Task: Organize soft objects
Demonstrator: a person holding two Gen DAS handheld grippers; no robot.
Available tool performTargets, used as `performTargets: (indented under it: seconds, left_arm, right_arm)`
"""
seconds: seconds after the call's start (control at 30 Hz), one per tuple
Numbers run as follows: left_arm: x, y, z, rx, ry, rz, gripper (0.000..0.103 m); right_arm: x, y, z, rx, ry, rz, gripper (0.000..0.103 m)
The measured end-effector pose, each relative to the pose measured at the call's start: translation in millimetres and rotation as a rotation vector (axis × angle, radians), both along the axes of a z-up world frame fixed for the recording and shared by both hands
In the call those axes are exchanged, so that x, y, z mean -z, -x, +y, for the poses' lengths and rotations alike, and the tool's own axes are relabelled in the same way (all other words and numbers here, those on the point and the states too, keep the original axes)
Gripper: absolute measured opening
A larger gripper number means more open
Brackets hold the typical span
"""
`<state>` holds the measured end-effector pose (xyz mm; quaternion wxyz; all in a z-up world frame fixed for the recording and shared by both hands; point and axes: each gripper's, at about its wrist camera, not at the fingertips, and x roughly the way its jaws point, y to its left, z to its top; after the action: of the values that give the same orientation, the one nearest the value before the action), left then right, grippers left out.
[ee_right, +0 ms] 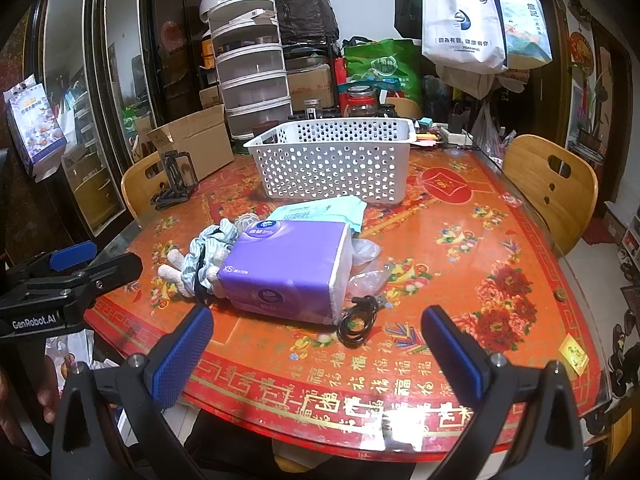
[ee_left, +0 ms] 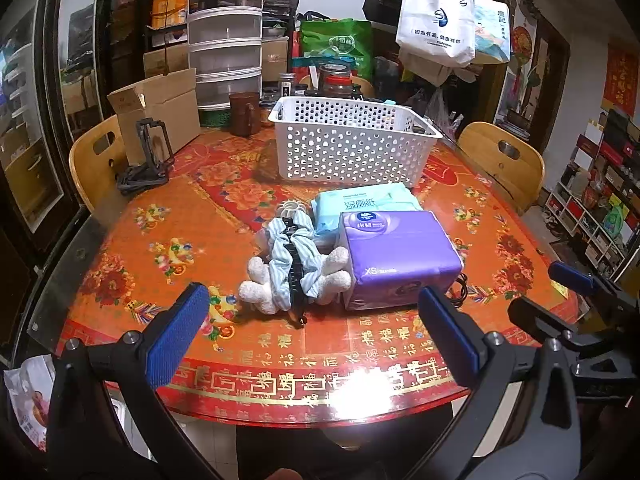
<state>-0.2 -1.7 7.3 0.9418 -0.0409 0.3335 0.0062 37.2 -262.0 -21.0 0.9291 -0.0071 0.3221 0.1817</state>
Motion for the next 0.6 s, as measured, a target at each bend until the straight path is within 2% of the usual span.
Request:
performTargets:
  seconds: [0.6]
  left_arm:
    - [-3.0, 4.3, -0.7, 0.004, 0.002, -0.011, 0.103]
  right_arm:
    - [2.3, -1.5, -0.6, 0.0, 0.002, 0.006, 0.103]
